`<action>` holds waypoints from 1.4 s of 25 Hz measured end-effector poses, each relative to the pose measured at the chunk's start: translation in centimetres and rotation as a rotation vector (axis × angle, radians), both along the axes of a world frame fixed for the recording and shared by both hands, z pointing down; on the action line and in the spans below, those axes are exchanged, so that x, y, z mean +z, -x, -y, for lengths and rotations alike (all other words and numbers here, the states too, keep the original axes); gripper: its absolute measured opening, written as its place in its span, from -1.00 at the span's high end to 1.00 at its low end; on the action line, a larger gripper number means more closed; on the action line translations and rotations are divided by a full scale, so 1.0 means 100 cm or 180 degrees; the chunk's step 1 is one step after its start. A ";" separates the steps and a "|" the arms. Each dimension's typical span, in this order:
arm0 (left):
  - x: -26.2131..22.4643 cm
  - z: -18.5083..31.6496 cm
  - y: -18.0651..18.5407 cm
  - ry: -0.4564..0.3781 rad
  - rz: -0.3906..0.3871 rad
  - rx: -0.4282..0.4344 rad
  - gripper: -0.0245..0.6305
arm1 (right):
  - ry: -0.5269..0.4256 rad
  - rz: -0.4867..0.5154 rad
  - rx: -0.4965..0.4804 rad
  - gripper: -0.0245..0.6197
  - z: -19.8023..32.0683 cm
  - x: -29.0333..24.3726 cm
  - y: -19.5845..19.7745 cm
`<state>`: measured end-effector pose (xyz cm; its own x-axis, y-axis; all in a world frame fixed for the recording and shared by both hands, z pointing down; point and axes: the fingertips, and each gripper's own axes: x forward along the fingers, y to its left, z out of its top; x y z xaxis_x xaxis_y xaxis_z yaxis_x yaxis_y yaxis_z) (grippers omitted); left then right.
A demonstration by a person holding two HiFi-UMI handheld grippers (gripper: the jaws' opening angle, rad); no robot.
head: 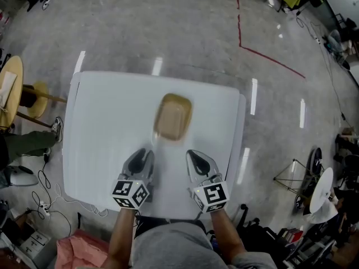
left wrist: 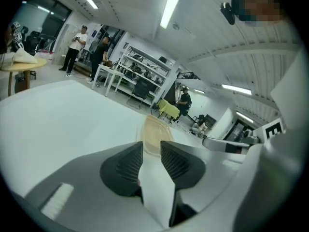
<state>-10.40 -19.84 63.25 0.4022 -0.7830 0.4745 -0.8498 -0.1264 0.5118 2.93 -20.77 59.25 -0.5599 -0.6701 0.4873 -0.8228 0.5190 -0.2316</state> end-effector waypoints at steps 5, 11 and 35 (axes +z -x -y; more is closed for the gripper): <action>0.010 0.006 -0.009 0.0166 -0.0666 -0.0095 0.24 | 0.0021 0.0004 0.0038 0.91 0.000 0.001 -0.005; 0.022 0.017 -0.020 0.0351 -0.1181 -0.0176 0.08 | 0.0033 0.0006 0.0062 0.91 0.000 0.002 -0.009; 0.049 0.027 -0.036 0.0687 -0.1694 -0.0279 0.60 | 0.0065 -0.0019 0.0222 0.91 0.003 0.006 -0.032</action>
